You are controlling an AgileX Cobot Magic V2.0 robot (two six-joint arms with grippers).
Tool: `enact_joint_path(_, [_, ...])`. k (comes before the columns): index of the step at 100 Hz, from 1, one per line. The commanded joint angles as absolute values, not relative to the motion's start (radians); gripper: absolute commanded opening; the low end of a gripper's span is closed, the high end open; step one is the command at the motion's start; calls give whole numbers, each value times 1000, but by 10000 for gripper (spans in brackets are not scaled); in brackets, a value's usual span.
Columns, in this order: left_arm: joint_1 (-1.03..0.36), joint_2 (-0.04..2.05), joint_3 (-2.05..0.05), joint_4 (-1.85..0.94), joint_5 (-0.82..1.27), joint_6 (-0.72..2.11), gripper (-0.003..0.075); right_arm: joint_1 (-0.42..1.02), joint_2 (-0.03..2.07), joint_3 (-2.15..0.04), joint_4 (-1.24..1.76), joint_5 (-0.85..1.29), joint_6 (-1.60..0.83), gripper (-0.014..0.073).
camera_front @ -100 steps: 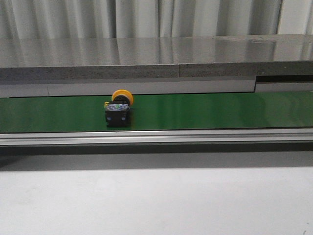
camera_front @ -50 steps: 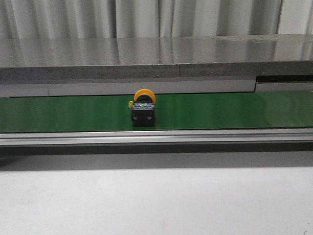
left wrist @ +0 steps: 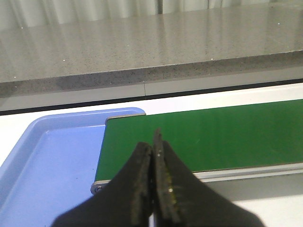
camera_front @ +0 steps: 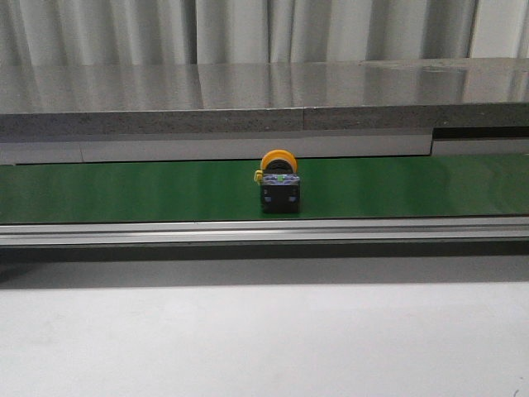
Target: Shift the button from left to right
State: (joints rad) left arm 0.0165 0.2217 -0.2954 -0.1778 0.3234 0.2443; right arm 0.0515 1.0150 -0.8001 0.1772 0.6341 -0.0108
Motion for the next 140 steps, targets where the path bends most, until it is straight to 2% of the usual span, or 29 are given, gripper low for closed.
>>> enact_joint_path(1, [9,229,-322,-190,246,243,-19,48,1009,-838,205,588,-15,636])
enact_joint_path(25, [9,229,-322,-190,246,243,-19,114,1070,-890,214,592,-16,636])
enact_joint_path(63, [9,229,-322,-190,246,243,-19,260,1324,-1013,214,580,-16,636])
enact_joint_path(96, [9,229,-322,-190,246,243,-19,271,1481,-1100,214,565,-16,636])
enact_joint_path(140, [9,229,-322,-190,246,243,-19,271,1568,-1129,214,561,-17,636])
